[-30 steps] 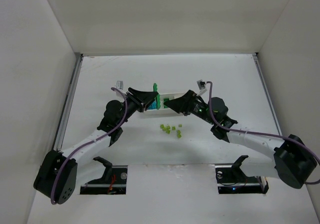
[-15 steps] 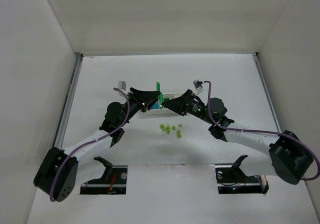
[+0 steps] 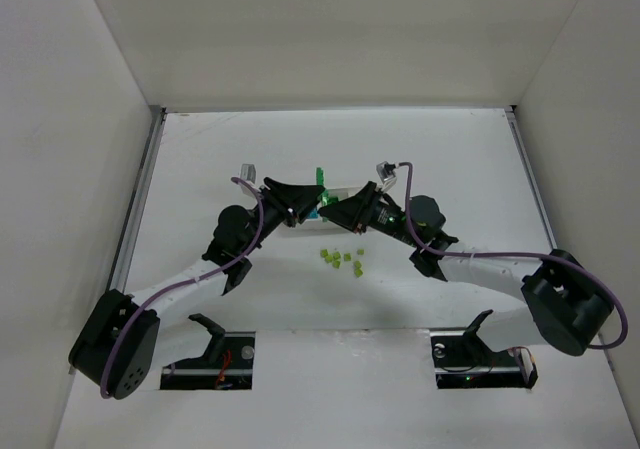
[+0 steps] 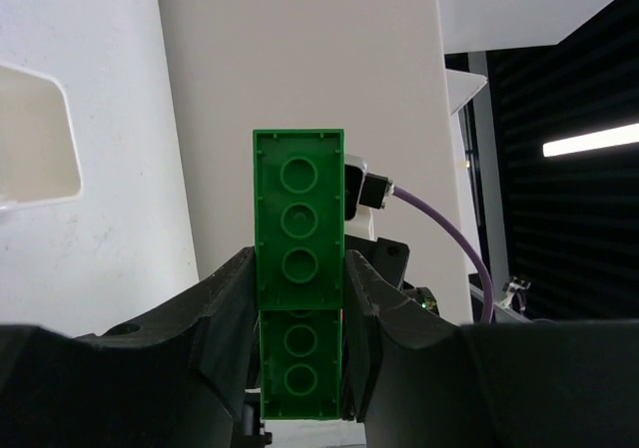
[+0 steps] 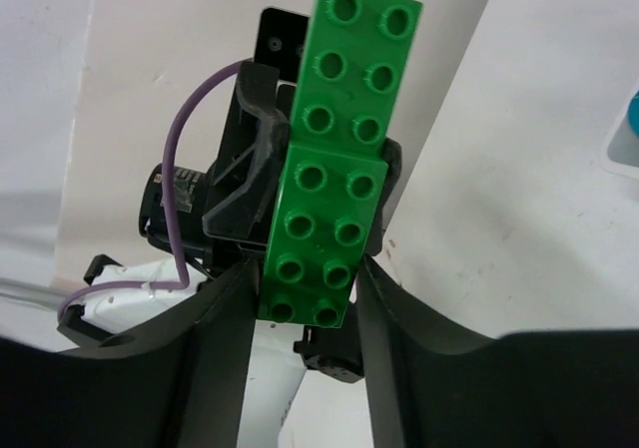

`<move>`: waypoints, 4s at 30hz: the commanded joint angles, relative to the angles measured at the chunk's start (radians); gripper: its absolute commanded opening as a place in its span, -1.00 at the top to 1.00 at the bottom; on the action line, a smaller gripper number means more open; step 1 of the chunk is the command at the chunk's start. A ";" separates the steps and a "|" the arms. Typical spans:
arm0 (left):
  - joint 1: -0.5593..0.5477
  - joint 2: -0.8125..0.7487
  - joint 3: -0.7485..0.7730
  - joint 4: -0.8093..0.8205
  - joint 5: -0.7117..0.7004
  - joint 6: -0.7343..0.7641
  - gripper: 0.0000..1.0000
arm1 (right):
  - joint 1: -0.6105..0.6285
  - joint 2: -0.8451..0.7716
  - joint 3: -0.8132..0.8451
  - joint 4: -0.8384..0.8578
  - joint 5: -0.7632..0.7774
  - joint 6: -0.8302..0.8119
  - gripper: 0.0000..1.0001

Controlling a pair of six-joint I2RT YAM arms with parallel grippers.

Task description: Sort the legos into containers by color

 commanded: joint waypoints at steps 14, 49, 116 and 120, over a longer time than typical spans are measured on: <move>-0.002 -0.035 -0.026 0.040 0.021 0.029 0.66 | -0.108 -0.165 -0.057 0.049 0.015 0.005 0.27; 0.045 -0.271 0.038 -0.540 -0.101 0.490 0.66 | -0.021 0.272 0.480 -0.863 0.469 -0.586 0.24; -0.131 0.551 0.793 -1.116 -0.226 0.915 0.44 | -0.150 -0.363 -0.034 -0.671 0.552 -0.505 0.25; -0.131 0.539 0.794 -1.110 -0.242 0.923 0.22 | -0.142 -0.342 -0.025 -0.666 0.552 -0.514 0.25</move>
